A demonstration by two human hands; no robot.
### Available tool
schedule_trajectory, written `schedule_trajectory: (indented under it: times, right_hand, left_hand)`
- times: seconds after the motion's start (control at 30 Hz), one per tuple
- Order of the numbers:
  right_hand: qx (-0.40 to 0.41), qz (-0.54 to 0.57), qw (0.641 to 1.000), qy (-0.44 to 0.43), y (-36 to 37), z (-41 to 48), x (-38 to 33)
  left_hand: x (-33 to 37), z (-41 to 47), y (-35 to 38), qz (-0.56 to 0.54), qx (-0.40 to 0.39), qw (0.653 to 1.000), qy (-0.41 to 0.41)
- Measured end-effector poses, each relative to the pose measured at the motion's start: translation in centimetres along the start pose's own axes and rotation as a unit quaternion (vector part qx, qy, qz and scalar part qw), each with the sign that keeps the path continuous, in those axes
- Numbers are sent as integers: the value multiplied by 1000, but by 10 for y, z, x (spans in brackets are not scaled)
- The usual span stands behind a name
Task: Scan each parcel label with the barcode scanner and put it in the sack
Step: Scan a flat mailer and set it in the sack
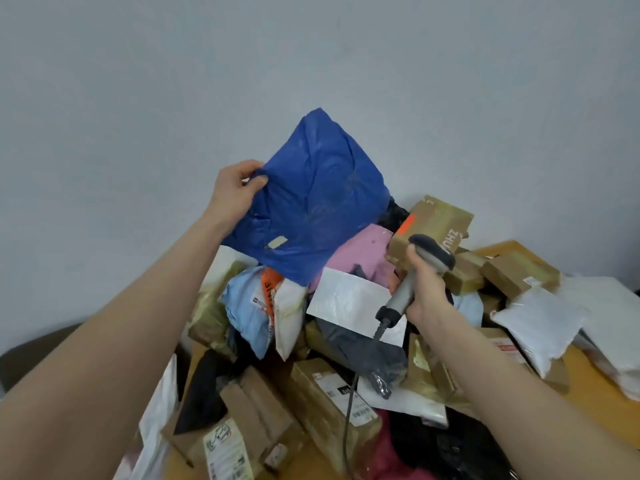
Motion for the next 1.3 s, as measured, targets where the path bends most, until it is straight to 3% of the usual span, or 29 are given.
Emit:
schedule_trajectory:
  times: [0.07,0.2,0.3,0.43,0.5,0.53,0.6,0.63,0.67,0.73,0.8,0.87,0.97,1.03,1.17,1.3]
  right_hand:
    - [-24,11,1000,8,15,0,1]
    - [-58,-73,995,26,55,6,24]
    - [-61,-114,989,66,73,12,58]
    - [-62,-151,980,111,77,27,107]
    - [-56,-153,980,117,74,31,122]
    - [-55,-157,979,119,74,33,128]
    - [-52,-168,976,129,76,36,140]
    - [-49,-172,974,135,77,38,144]
    - [-45,-178,973,138,77,40,148]
    - [-41,-189,971,137,77,44,152]
    - [-31,-198,970,135,75,47,153]
    - [-18,-204,970,128,72,52,152]
    - [3,-210,970,120,66,57,147]
    - [10,-207,971,117,63,60,146]
    - [9,-218,970,105,65,64,143]
    - [-5,-217,969,118,69,68,149]
  left_hand:
    - [5,0,-27,49,13,998,45]
    - [-45,-38,-34,155,-71,983,65]
    - [-101,-97,-19,270,-131,954,2]
    - [-151,-157,-28,281,-45,943,-175]
    - [-162,-175,-39,219,31,927,-303]
    - [-169,-185,-39,103,93,915,-379]
    - [-174,-202,-20,-185,190,826,-497]
    - [-175,-204,-11,-274,202,786,-516]
    - [-180,-204,-4,-312,193,772,-518]
    - [-187,-205,3,-302,196,774,-521]
    - [-196,-203,-1,-272,251,782,-501]
    - [-200,-199,-25,-123,289,827,-466]
    - [-192,-166,-47,105,193,906,-363]
    - [-188,-137,-46,232,83,919,-309]
    - [-194,-88,-26,428,-160,862,-222]
    - [-213,-80,-8,341,-264,841,-326]
Point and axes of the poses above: each hand's wrist, its own z-axis towards the middle knuckle, its own y-axis out of the palm, x = y × z, the point moved 6 cm from there along z, towards the middle knuckle, and after that the axes turned 13 degrees about y, right-handed, at the moved point
